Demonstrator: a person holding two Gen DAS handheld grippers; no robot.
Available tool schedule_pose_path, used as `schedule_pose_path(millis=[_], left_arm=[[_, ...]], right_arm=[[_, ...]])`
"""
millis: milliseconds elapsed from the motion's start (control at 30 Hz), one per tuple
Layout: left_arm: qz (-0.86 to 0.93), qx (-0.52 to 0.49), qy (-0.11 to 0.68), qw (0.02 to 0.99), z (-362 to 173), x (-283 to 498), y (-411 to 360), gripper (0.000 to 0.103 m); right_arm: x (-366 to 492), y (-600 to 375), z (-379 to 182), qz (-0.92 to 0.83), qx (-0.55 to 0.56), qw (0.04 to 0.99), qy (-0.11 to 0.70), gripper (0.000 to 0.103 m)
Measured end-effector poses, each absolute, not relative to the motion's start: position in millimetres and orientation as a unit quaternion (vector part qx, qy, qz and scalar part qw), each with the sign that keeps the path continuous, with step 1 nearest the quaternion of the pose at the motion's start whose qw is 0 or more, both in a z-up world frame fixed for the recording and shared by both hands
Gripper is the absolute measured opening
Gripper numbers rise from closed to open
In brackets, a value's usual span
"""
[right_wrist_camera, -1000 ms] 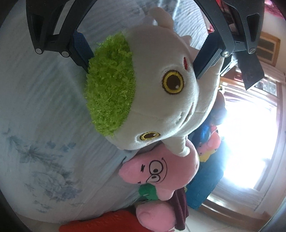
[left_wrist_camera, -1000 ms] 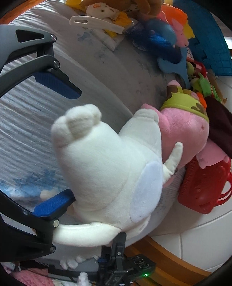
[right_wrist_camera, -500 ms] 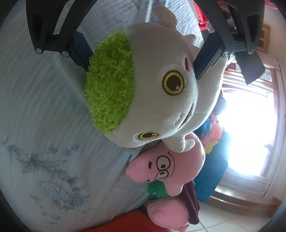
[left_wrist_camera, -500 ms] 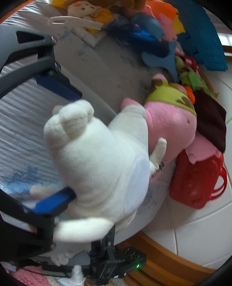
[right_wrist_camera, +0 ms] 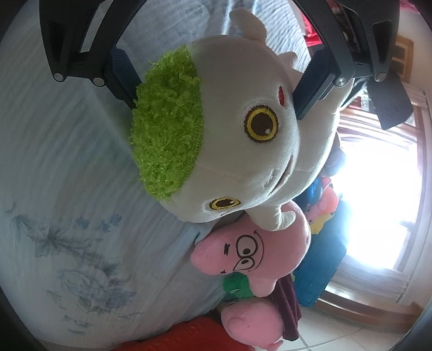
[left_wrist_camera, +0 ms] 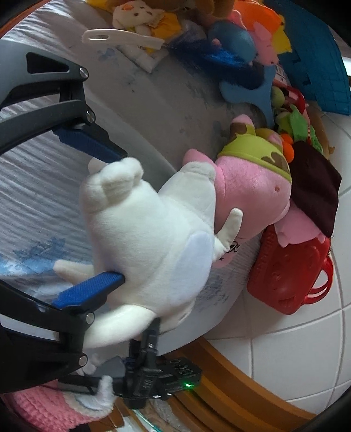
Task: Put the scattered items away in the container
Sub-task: 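Lift the white bunny plush off the table with both tools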
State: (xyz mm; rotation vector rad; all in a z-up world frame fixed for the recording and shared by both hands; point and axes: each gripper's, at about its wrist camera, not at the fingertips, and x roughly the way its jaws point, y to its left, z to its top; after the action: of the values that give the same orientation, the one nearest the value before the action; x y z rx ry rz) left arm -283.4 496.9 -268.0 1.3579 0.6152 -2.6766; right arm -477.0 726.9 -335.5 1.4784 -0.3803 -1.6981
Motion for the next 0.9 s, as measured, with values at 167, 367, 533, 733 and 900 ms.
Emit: schedule_pose_path(millis=[167, 367, 533, 733, 900], left_arm=[[-0.874, 0.426, 0.223, 0.077, -257.7, -278.4, 481.6, 0.082], [-0.842, 0.433, 0.308, 0.092, -299.0, -285.2, 490.0, 0.102], [-0.819, 0.41, 0.393, 0.076, -319.2, -286.8, 482.9, 0.103], [-0.828, 0.395, 0.392, 0.068, -321.6, -294.0, 489.2, 0.099], [-0.848, 0.393, 0.346, 0.082, -302.3, -290.6, 503.9, 0.089]], right_arm=[[-467.2, 723.0, -336.4, -0.683, 0.585, 0.419, -0.125, 0.103], [-459.7, 721.1, -332.1, -0.703, 0.566, 0.416, -0.106, 0.103], [-459.5, 727.4, -324.0, -0.728, 0.535, 0.42, -0.089, 0.103], [-469.4, 718.9, -339.0, -0.708, 0.537, 0.44, -0.13, 0.103], [-461.1, 715.6, -334.6, -0.718, 0.523, 0.447, -0.108, 0.101]])
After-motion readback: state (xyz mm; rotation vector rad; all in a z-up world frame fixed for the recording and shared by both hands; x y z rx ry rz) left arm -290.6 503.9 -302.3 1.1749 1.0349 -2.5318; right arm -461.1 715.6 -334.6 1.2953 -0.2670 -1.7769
